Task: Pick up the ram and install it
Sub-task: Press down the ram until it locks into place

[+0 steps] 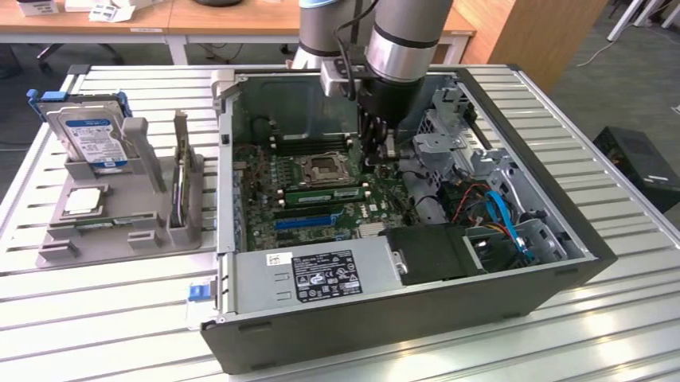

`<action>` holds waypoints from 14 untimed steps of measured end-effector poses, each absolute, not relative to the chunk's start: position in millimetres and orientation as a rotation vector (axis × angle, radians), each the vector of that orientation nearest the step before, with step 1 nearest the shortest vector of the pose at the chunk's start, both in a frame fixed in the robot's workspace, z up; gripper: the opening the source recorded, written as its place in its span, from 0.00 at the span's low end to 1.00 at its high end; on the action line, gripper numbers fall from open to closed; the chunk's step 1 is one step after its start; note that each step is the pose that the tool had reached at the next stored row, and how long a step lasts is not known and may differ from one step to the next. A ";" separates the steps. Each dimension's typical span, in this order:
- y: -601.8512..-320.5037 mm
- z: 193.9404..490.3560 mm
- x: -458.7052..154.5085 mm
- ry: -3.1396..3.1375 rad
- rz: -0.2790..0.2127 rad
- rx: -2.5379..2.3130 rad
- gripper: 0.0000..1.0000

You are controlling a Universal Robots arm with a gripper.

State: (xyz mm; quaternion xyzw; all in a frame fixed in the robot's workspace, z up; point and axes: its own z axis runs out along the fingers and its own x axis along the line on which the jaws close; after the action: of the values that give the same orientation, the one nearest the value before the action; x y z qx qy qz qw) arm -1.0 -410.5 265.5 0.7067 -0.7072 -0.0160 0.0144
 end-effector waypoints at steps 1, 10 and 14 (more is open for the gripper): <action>-410.5 264.2 -1.0 -2.201 -0.050 2.200 0.11; -410.5 254.5 -1.0 -2.201 -0.050 2.200 0.11; -410.5 250.2 -1.0 -2.201 -0.050 2.200 0.11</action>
State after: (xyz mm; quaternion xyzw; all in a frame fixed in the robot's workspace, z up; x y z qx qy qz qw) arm -1.0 -410.5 250.2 0.7067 -0.7072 -0.0160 0.0145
